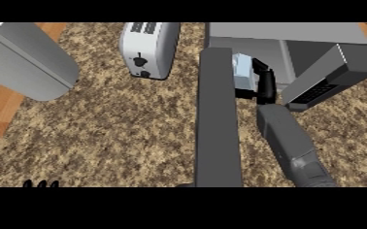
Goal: Pick up the milk, place it into the microwave and close the microwave
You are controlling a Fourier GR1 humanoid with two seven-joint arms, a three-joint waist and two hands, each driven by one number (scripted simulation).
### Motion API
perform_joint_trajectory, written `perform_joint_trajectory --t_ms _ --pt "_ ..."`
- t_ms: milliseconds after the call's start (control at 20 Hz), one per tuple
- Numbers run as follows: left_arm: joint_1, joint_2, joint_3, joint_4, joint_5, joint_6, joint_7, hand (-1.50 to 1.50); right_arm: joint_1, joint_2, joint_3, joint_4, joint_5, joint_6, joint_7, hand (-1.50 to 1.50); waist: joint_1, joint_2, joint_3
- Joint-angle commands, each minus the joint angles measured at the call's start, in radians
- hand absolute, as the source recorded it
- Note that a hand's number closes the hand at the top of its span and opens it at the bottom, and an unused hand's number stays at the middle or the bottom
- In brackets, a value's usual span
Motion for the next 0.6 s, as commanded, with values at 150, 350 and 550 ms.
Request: perform_joint_trajectory --t_ms 150,350,550 --pt "-0.019 0.009 -0.002 0.033 -0.011 -0.021 -0.007 -1.5 -0.087 -0.066 -0.021 0.153 0.031 -0.032 -0.035 1.5 0.027 0.014 0.002" --pt "-0.066 0.012 0.028 0.036 0.024 -0.025 0.002 -1.5 -0.088 -0.099 -0.004 0.183 0.064 -0.062 -0.082 1.5 0.035 0.024 0.002" --pt "-0.054 0.003 -0.001 0.026 0.013 -0.023 0.014 -1.5 -0.137 -0.084 0.015 0.201 0.101 -0.189 -0.095 1.5 0.052 0.025 0.002"
